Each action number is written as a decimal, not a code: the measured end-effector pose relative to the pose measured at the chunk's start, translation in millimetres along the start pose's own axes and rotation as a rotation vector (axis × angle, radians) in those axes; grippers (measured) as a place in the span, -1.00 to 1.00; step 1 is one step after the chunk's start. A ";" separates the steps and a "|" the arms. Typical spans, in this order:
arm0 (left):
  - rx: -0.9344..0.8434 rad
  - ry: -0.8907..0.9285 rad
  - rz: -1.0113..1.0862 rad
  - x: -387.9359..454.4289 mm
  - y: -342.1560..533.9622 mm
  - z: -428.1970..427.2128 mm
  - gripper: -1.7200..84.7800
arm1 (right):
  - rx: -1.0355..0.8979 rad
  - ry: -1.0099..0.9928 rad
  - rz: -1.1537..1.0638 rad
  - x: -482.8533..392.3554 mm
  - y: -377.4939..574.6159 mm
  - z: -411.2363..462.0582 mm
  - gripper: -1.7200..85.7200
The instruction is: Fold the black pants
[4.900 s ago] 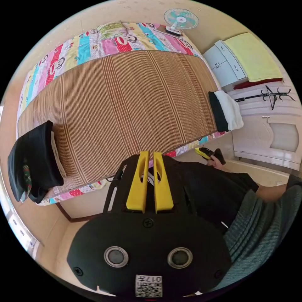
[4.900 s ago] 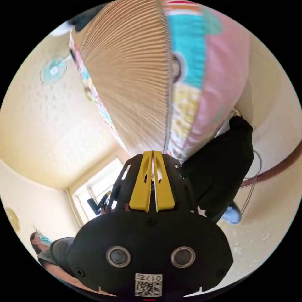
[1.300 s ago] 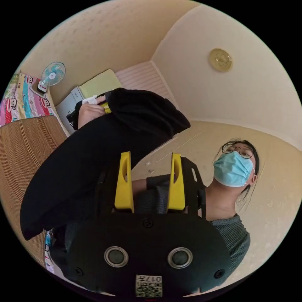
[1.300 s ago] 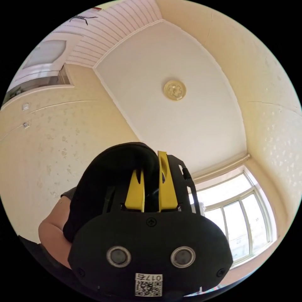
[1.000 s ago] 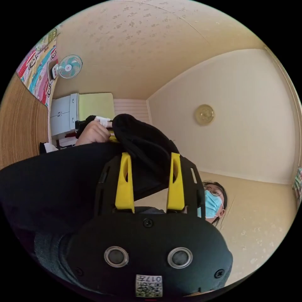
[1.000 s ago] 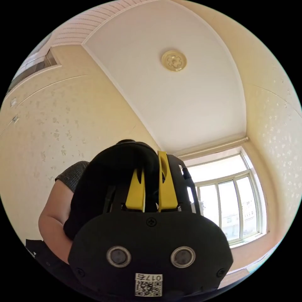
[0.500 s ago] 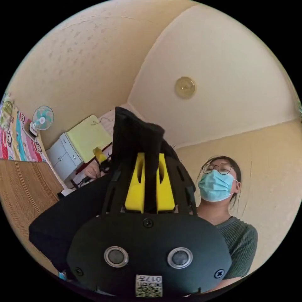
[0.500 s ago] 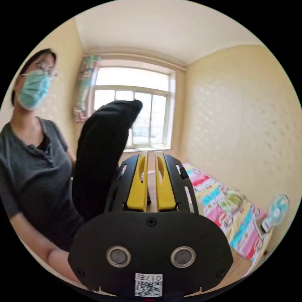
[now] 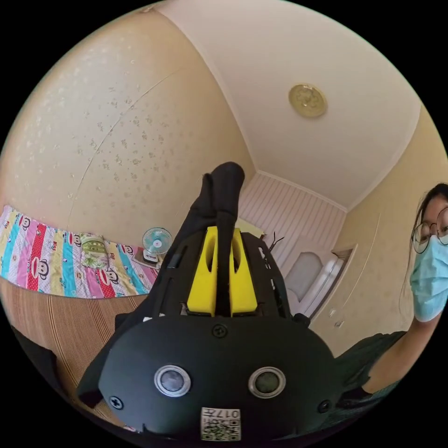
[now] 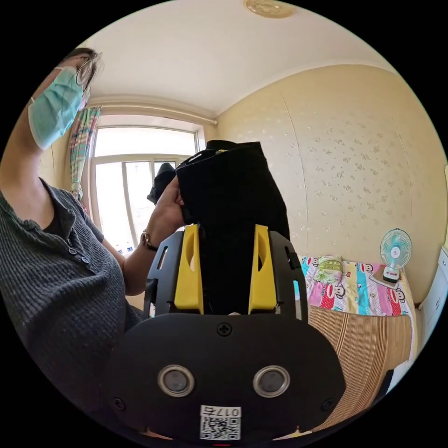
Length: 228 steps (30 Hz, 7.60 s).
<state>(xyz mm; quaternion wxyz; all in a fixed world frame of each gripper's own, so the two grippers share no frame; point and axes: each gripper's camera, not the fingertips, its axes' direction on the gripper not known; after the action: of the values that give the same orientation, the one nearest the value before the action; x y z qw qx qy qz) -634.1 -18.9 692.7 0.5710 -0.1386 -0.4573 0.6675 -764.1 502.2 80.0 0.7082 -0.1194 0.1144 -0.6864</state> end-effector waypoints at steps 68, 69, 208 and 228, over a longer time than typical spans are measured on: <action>0.189 -0.402 0.440 275.8 14.7 -258.8 -0.88 | 0.249 0.199 -0.116 -1.9 -128.0 -179.0 -0.89; 0.207 -0.425 0.465 275.9 4.5 -254.6 -0.88 | 0.255 0.196 -0.103 3.7 -131.6 -180.9 -0.89; -0.623 -0.394 -0.846 -599.8 207.5 -446.7 -0.98 | -0.764 0.555 0.081 557.8 265.3 447.3 -0.91; -1.012 -0.528 -0.732 -663.5 206.8 -492.4 -0.97 | -1.094 0.192 0.602 428.1 462.4 277.7 -0.76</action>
<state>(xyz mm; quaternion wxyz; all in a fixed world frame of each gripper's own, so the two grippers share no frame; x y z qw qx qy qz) -212.0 -371.6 42.4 0.4943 -0.0574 -0.8550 0.1463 -223.2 91.2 192.5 0.6933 -0.3648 0.5405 -0.3069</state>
